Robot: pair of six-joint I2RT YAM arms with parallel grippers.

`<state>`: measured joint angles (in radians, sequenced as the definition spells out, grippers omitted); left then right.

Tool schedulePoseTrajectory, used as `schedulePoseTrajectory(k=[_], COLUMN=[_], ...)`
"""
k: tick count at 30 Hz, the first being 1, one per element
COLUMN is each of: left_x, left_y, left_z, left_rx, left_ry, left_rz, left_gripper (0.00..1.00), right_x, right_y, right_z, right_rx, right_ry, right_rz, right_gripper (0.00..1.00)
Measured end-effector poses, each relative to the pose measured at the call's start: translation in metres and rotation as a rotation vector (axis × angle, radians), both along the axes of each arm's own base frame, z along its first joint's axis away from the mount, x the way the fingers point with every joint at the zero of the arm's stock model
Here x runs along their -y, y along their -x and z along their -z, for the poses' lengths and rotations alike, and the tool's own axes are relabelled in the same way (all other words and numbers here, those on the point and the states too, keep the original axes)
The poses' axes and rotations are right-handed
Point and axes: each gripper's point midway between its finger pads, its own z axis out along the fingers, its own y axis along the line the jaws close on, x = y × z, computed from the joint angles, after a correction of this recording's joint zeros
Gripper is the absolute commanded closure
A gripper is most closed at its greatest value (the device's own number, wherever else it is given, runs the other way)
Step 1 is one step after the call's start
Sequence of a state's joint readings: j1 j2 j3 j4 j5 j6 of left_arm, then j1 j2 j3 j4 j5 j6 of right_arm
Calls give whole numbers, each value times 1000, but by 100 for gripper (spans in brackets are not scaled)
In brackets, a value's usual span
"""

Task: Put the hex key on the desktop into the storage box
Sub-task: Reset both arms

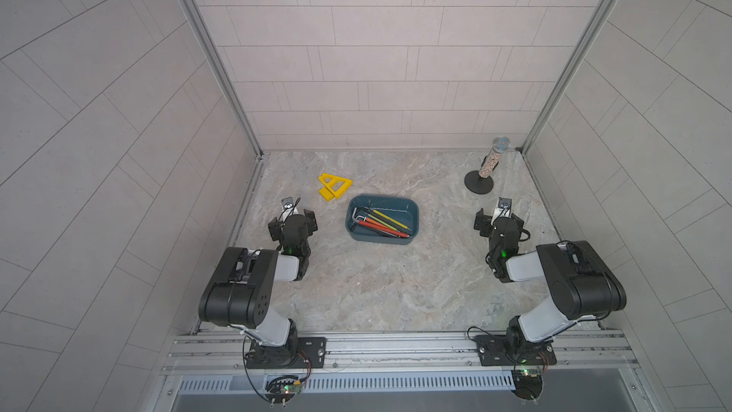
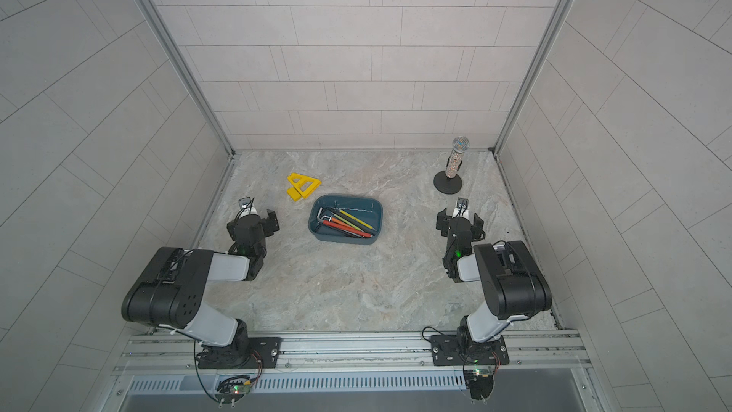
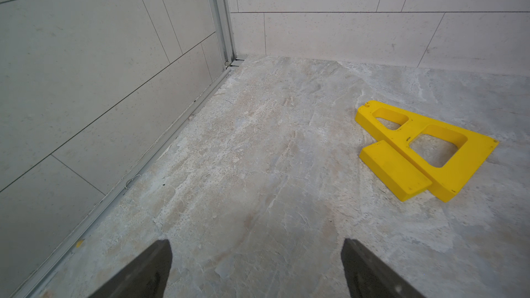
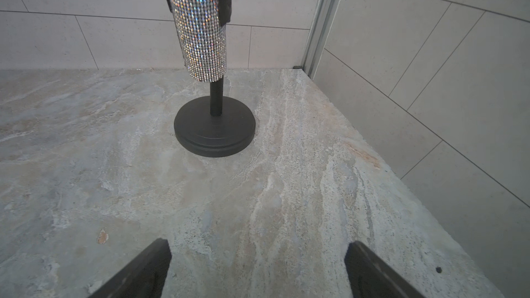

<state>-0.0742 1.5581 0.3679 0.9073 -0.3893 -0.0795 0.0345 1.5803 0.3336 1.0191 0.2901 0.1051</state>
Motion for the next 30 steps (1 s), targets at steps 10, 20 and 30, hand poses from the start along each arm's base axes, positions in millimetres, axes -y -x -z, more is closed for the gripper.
schedulePoseTrajectory(k=[10, 20, 30], left_x=[0, 0, 0], left_y=[0, 0, 0], left_z=[0, 0, 0], left_rx=[0, 0, 0], left_ry=[0, 0, 0], left_rz=[0, 0, 1], left_gripper=[0, 0, 0], right_x=[0, 0, 0], right_y=[-2, -1, -1], right_z=[2, 3, 3], right_rx=[-17, -23, -23], right_ry=[1, 1, 1], right_rz=[0, 0, 0], right_gripper=[0, 0, 0])
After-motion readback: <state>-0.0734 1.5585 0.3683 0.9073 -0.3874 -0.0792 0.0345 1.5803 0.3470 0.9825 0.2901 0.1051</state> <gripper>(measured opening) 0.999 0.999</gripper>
